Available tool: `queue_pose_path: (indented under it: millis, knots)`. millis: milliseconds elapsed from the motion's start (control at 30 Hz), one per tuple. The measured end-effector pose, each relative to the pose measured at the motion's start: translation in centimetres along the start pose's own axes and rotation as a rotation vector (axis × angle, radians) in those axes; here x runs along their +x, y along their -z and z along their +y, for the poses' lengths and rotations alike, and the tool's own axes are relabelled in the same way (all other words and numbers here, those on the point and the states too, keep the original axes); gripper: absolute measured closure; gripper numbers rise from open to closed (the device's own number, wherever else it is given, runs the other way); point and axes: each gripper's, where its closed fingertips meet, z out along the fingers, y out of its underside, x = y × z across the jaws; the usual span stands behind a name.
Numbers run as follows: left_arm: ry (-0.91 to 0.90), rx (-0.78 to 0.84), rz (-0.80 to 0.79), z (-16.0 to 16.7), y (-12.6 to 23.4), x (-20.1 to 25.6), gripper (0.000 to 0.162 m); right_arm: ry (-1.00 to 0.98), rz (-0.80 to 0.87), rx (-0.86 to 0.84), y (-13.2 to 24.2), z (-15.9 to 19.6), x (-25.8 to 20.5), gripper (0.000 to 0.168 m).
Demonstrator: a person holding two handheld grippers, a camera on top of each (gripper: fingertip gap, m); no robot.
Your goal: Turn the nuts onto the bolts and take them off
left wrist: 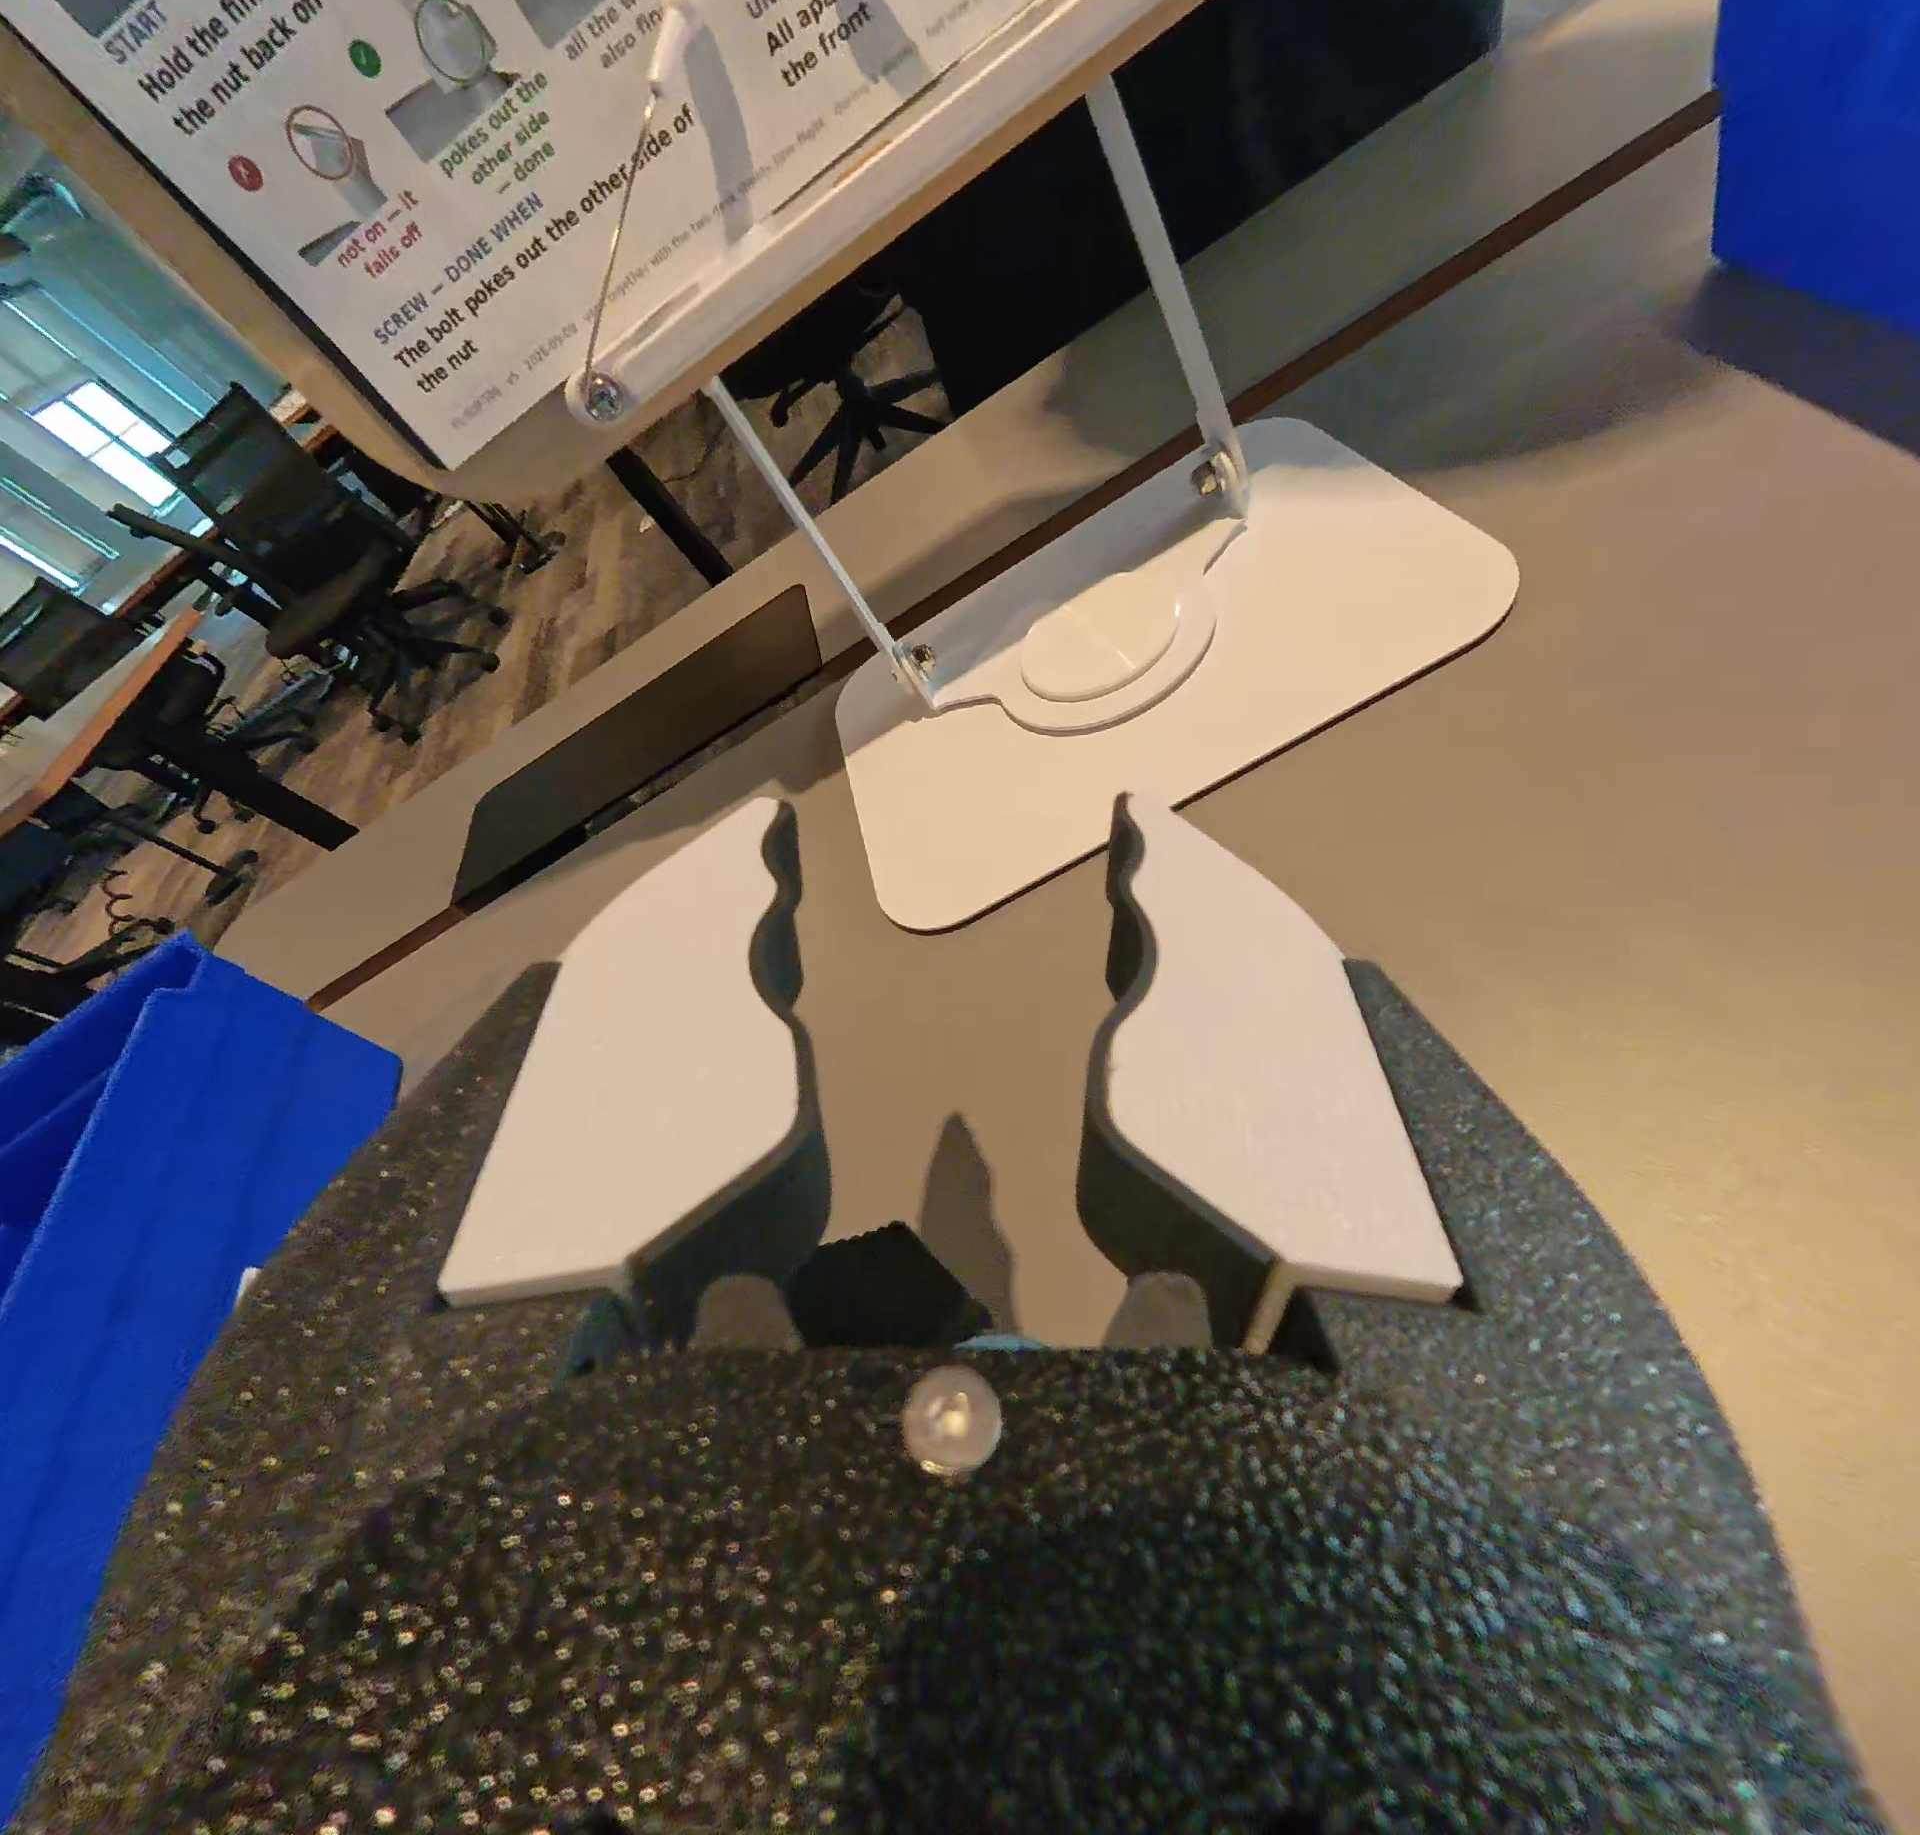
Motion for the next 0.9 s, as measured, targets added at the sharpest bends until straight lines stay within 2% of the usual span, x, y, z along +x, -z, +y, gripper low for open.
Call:
queue_pose_path:
  millis: [900]
  knots:
    - [-0.05,-0.02,0.014,0.25,-0.17,0.64,0.106,-0.073,-0.056,-0.048,-0.63,1.19,-0.26,0.081]
